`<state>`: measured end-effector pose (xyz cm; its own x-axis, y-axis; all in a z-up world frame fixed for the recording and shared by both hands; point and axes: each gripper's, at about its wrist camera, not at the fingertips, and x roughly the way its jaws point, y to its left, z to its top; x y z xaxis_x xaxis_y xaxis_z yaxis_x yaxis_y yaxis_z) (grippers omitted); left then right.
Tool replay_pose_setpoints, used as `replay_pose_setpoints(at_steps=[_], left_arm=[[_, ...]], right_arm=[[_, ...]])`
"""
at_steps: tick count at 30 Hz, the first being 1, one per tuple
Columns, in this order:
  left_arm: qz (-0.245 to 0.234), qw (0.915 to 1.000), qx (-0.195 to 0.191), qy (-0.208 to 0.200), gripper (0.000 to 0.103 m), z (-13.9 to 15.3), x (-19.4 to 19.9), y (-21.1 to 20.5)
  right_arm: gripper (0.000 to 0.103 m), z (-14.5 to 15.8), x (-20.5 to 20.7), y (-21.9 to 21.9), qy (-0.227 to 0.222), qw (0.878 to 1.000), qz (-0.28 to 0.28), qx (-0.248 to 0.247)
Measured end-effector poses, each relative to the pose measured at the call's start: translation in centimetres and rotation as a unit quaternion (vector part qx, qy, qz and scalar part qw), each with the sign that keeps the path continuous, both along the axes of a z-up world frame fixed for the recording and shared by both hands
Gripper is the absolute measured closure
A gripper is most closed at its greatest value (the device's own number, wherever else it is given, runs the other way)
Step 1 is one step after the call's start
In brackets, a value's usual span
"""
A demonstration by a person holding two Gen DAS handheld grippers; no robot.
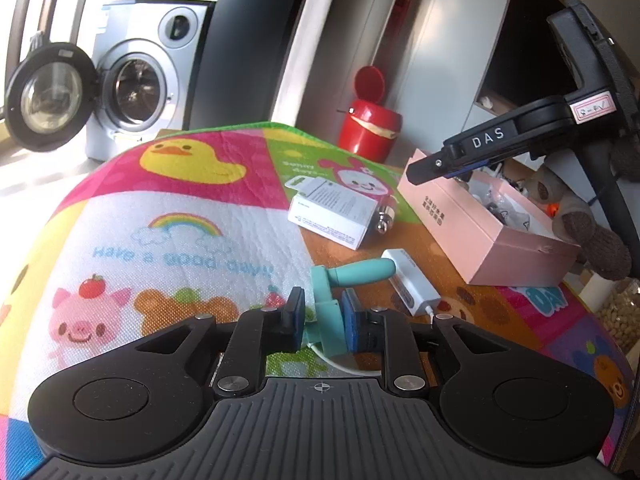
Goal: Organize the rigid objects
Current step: 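Grasp the teal plastic piece with the left tool while the right tool grasps the red bottle, then release the teal piece and grasp the white power bank with the left tool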
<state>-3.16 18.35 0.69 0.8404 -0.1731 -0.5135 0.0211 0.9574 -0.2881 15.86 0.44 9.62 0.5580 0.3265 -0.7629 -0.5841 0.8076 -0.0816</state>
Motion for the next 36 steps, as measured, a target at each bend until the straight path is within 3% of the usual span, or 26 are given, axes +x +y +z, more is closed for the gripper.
replay_pose_setpoints(at_steps=[2, 5, 9, 13, 21, 27, 32, 36], left_arm=[[-0.002, 0.9998, -0.019, -0.001, 0.079, -0.2, 0.0, 0.5], [0.001, 0.9981, -0.061, -0.002, 0.076, -0.6, -0.1, 1.6], [0.01, 0.998, -0.063, -0.006, 0.075, -0.6, -0.3, 1.8], [0.011, 0.9973, -0.073, -0.005, 0.074, -0.7, -0.3, 2.1], [0.012, 0.9971, -0.076, -0.003, 0.074, -0.7, -0.3, 2.2], [0.016, 0.9967, -0.079, 0.0, 0.072, -0.9, -0.3, 2.1], [0.018, 0.9966, -0.08, 0.0, 0.072, -0.9, -0.3, 2.2], [0.023, 0.9971, -0.072, -0.002, 0.071, -0.7, -0.4, 2.0]], right_arm=[[0.072, -0.7, 2.9, 1.3, 0.027, 0.999, -0.02, -0.014], [0.077, -2.6, 5.5, 3.3, 0.031, 0.997, -0.044, -0.055], [0.081, -5.2, 5.8, 5.3, 0.007, 0.99, -0.038, -0.135], [0.083, -5.8, 3.9, 4.7, 0.021, 0.99, -0.011, -0.142], [0.083, -5.1, -2.8, 2.5, 0.059, 0.988, 0.067, -0.125], [0.083, -4.5, -6.2, -0.6, 0.106, 0.989, 0.078, -0.067], [0.082, -3.1, -8.2, -4.5, 0.065, 0.993, 0.103, 0.006], [0.077, -3.9, -9.7, -5.1, 0.063, 0.987, 0.15, 0.0]])
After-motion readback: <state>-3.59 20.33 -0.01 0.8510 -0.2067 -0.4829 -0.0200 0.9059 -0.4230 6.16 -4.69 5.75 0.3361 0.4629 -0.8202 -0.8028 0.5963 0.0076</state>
